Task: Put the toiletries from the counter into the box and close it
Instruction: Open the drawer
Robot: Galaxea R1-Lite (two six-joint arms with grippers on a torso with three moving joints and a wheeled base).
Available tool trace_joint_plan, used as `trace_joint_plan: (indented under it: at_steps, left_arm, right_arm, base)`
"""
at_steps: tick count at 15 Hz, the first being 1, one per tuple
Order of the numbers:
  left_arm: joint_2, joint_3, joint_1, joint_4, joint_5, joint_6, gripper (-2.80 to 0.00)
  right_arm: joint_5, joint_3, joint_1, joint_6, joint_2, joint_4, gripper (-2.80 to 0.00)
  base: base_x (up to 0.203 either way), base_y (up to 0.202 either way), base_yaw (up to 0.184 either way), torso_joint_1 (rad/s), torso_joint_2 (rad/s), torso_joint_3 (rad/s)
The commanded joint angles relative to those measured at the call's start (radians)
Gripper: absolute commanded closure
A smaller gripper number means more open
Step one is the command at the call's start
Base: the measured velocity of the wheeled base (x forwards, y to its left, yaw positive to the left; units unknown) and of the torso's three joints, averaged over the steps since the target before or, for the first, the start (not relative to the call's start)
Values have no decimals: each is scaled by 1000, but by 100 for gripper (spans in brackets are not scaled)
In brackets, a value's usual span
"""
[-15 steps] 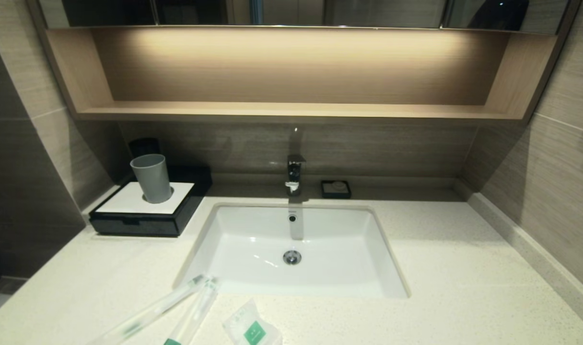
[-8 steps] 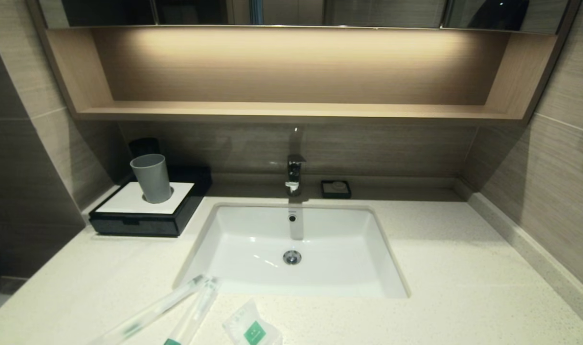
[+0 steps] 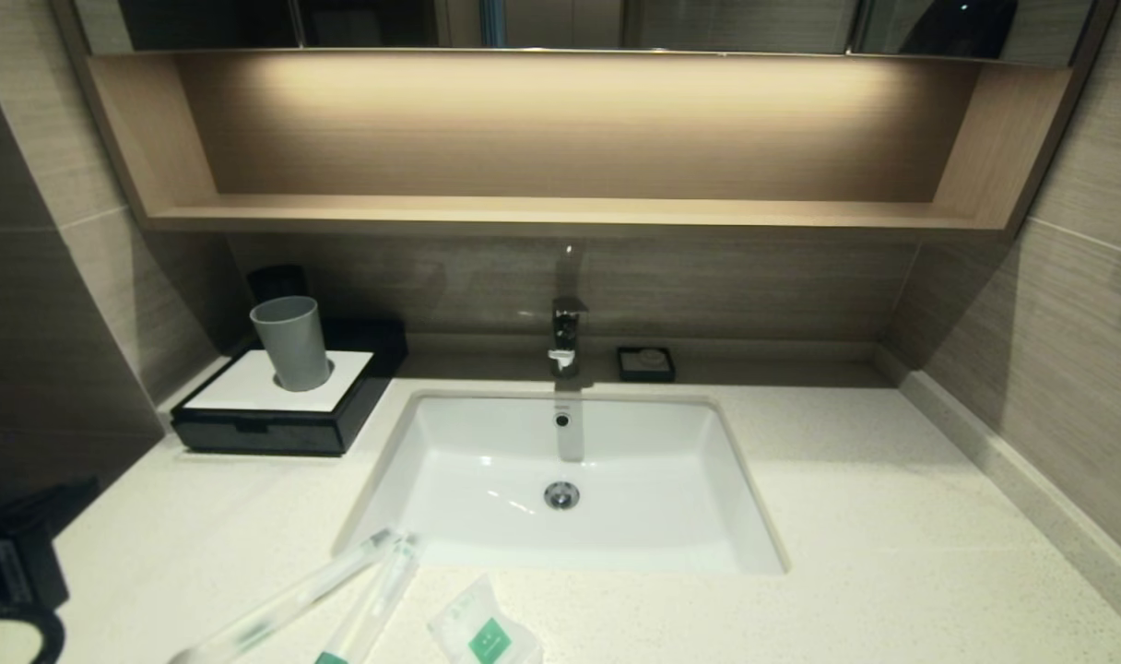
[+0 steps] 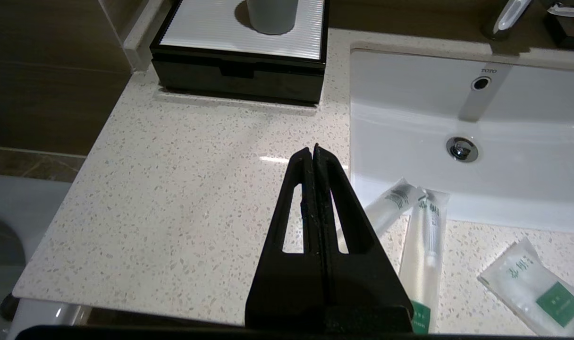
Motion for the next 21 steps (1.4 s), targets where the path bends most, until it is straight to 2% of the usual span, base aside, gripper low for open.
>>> trace_joint_plan:
  at_steps: [1, 5, 7, 12, 15, 21]
  left_arm:
    - [177, -12, 6, -77, 15, -5, 0]
    - [364, -103, 30, -94, 36, -1, 0]
    - [487, -155, 69, -116, 37, 5, 0]
    - [764, -212, 134, -347, 43, 52, 0]
    - [872, -234, 148, -462, 60, 71, 0]
    - [953, -287, 157, -482, 61, 71, 0]
  right_arm:
    - [0, 0, 0, 0, 0, -1, 0]
    - [0, 0, 0, 0, -2, -1, 0]
    - [0, 0, 0, 0, -2, -1, 0]
    - [0, 0, 0, 0, -2, -1, 0]
    - [0, 1, 0, 0, -2, -1, 0]
    - [0, 2, 0, 0, -2, -1, 0]
  base:
    - [0, 0, 0, 0, 0, 0]
    - [0, 0, 0, 0, 0, 0]
    - [0, 0, 0, 0, 0, 0]
    - [0, 0, 0, 0, 0, 0]
    - [0, 0, 0, 0, 0, 0]
    - [0, 0, 0, 0, 0, 0]
